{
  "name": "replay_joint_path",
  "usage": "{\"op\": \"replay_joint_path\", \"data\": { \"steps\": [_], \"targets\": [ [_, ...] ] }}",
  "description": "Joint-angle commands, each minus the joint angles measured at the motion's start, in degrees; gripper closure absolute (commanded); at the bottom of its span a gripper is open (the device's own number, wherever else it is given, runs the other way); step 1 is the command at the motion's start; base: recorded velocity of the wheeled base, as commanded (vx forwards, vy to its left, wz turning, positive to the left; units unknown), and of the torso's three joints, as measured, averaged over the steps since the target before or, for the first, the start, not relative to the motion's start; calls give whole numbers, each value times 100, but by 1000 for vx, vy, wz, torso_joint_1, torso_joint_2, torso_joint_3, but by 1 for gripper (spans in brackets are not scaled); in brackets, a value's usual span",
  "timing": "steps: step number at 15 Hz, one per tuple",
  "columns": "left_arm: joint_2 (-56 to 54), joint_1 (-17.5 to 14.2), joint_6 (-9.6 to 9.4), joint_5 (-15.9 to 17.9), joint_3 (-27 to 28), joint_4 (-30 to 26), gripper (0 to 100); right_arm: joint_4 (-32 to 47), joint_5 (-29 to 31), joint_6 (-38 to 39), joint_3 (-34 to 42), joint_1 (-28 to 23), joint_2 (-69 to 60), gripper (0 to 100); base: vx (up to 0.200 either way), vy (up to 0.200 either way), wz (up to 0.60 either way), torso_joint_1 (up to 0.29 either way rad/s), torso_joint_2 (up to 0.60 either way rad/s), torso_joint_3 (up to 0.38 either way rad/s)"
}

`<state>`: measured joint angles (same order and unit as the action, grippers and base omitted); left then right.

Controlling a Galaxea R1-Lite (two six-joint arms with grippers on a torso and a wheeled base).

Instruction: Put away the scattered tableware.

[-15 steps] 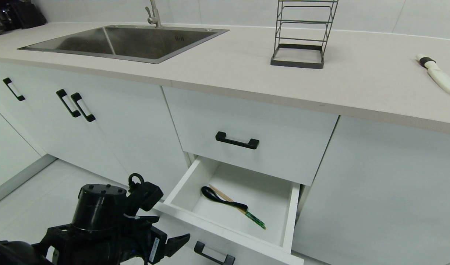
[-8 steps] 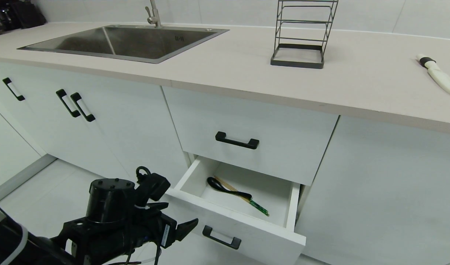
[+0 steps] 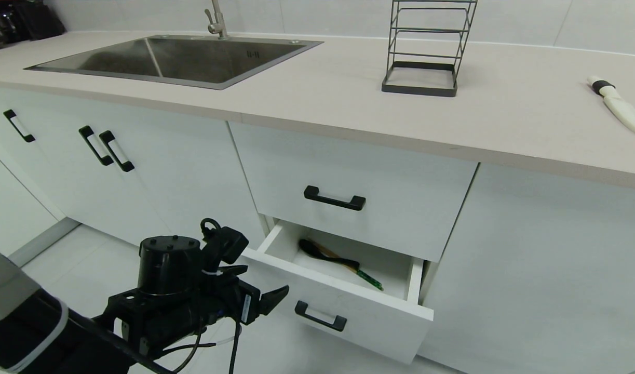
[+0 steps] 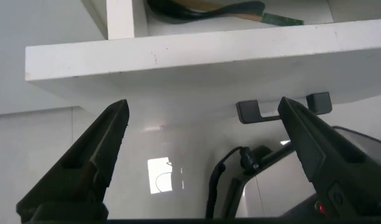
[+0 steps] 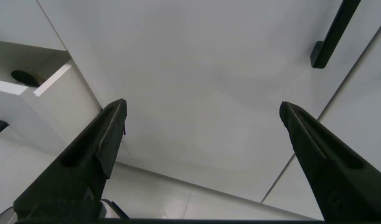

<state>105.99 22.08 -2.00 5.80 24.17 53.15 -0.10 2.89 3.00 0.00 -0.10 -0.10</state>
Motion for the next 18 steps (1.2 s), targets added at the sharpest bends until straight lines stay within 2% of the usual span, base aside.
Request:
{"op": "replay_joint_path", "data": {
  "steps": [1,8,18],
  "targets": [
    [168,-2,7,0,131,11,0,-8,1,-1,0,1,10,0,0,0,0,0,0,0],
    [370,-19,7,0,615,20,0,-8,1,-1,0,1,10,0,0,0,0,0,0,0],
    [854,-46,24,17,1037,609,0,-8,1,-1,0,1,10,0,0,0,0,0,0,0]
  ]
}}
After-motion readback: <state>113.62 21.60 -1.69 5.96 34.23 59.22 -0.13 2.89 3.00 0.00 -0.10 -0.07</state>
